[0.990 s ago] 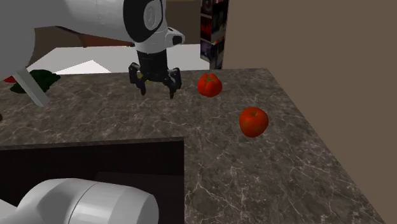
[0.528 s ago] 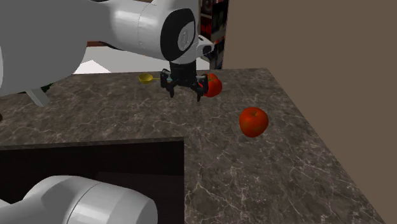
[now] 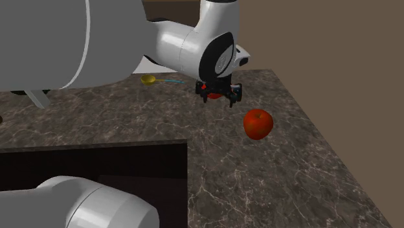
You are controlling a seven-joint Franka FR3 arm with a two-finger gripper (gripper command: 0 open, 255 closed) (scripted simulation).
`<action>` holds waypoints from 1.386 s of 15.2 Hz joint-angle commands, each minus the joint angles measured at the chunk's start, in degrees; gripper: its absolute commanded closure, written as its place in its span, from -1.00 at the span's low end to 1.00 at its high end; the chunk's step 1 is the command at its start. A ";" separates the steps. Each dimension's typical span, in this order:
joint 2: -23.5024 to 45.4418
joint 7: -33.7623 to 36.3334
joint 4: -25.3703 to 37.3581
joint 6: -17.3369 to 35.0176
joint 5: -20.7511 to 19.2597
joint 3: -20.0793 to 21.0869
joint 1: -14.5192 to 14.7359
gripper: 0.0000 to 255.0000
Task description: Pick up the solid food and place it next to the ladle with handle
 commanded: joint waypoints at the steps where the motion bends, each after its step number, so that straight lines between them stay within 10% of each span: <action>1: 2.07 -1.06 0.95 2.98 0.05 -1.78 -0.62 -1.00; 12: 16.98 -12.52 8.78 18.11 9.77 -14.30 0.56 -1.00; 21: 23.63 -18.09 9.36 22.92 17.58 -16.30 3.31 -1.00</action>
